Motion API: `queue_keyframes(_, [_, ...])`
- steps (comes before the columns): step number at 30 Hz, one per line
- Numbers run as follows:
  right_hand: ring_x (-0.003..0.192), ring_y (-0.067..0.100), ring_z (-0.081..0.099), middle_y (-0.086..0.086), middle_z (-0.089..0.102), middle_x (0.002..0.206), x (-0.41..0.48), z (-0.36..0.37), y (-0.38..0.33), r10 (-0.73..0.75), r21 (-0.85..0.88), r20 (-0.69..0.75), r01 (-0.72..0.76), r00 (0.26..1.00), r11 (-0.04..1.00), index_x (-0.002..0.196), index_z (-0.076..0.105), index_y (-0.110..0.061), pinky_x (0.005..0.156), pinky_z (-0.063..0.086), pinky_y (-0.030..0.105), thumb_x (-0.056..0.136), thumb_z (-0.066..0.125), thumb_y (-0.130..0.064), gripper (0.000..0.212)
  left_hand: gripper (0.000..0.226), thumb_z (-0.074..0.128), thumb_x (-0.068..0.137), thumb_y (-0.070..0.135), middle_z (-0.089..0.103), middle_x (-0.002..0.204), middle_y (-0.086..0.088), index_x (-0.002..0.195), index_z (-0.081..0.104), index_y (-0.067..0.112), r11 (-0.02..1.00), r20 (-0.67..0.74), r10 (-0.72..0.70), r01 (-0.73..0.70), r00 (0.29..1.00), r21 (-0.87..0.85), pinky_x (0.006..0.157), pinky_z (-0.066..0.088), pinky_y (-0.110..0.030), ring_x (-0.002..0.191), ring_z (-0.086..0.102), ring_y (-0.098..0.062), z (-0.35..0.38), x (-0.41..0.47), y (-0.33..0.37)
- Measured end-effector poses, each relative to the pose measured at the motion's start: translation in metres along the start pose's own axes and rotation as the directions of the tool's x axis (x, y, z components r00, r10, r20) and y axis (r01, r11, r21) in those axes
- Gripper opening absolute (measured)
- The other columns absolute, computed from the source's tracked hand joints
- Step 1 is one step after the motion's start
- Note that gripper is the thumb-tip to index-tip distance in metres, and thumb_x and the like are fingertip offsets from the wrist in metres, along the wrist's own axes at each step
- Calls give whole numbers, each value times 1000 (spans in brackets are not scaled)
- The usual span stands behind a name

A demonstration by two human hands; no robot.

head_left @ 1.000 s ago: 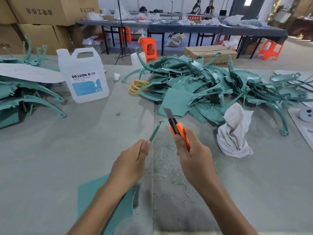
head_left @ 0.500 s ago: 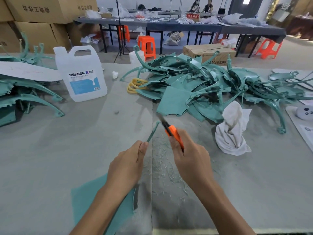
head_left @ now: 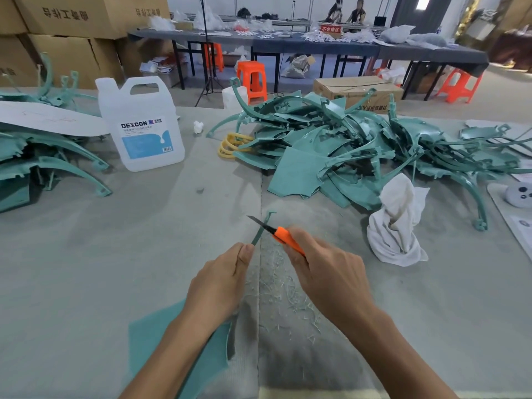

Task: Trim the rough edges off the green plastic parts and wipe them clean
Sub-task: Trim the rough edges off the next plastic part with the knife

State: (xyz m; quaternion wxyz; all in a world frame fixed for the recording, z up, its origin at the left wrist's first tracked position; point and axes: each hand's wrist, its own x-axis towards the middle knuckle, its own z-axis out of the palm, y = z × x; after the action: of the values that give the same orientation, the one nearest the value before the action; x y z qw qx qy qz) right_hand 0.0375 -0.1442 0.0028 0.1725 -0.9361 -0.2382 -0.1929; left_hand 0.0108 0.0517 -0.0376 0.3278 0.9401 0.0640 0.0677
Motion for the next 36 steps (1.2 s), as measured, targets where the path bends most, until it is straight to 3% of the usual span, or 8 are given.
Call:
queue_keyframes(9, [50, 11, 50, -9, 49, 58, 16, 2, 11, 284, 285, -81, -251, 955, 925, 116, 48, -38, 50, 38, 33, 102, 34, -58, 28, 47, 5, 89, 71, 50, 66, 6, 75, 38, 41, 999, 44, -35, 35, 998, 1, 64, 40, -38, 73, 54, -23, 0, -6, -5])
queue_keyframes(16, [53, 20, 57, 1, 60, 61, 34, 10, 3, 239, 793, 350, -422, 906, 440, 93, 65, -10, 53, 54, 44, 76, 80, -57, 52, 56, 10, 91, 74, 55, 68, 5, 81, 43, 28, 999, 121, 53, -53, 991, -3, 70, 47, -39, 71, 56, -16, -1, -5, 5])
queue_keyframes(21, [78, 40, 69, 7, 73, 82, 34, 17, 3, 188, 867, 361, -403, 913, 292, 101, 68, -14, 50, 53, 33, 81, 84, -44, 40, 35, 33, 102, 56, 65, 78, 10, 95, 60, 35, 980, 307, 59, 2, 950, -197, 70, 50, -29, 67, 58, -2, -18, -5, -1])
queue_keyframes(25, [83, 28, 75, 12, 75, 94, 37, 18, 8, 256, 890, 351, -406, 901, 208, 98, 65, -14, 48, 50, 26, 90, 78, -32, 24, 38, 37, 95, 65, 62, 111, 30, 118, 58, 43, 985, 371, 125, -70, 920, -157, 88, 38, -3, 102, 55, 13, -40, -24, -11])
queue_keyframes(28, [80, 27, 75, 13, 76, 95, 38, 16, 22, 354, 879, 359, -440, 864, 183, 99, 65, -14, 47, 50, 26, 95, 72, -25, 14, 51, 40, 85, 73, 51, 128, 46, 129, 58, 54, 991, 289, 27, 13, 957, -133, 102, 29, -4, 121, 42, 25, -70, -45, -38])
queue_keyframes(32, [79, 26, 75, 20, 75, 99, 35, 15, 39, 450, 868, 426, -495, 785, 42, 105, 64, -10, 47, 50, 27, 95, 71, -27, 21, 26, 49, 97, 34, 70, 119, 21, 109, 71, 41, 897, -116, -114, 52, 987, -438, 93, 40, -2, 110, 61, 11, -97, -66, -72])
queue_keyframes(34, [78, 24, 75, 21, 75, 100, 33, 17, 40, 472, 841, 490, -541, 733, -34, 109, 63, -5, 48, 49, 26, 94, 72, -30, 31, 28, 64, 94, 14, 71, 125, 1, 118, 66, 30, 827, -67, -154, 92, 986, -555, 88, 49, -9, 103, 66, 6, -99, -73, -84])
queue_keyframes(36, [75, 23, 74, 17, 75, 93, 32, 22, 35, 479, 804, 569, -575, 668, -153, 106, 63, -4, 46, 47, 24, 93, 73, -31, 32, 73, 89, 73, 30, 67, 132, 7, 136, 52, 27, 838, 77, -84, 112, 993, -535, 93, 51, -19, 114, 63, 4, -92, -76, -82])
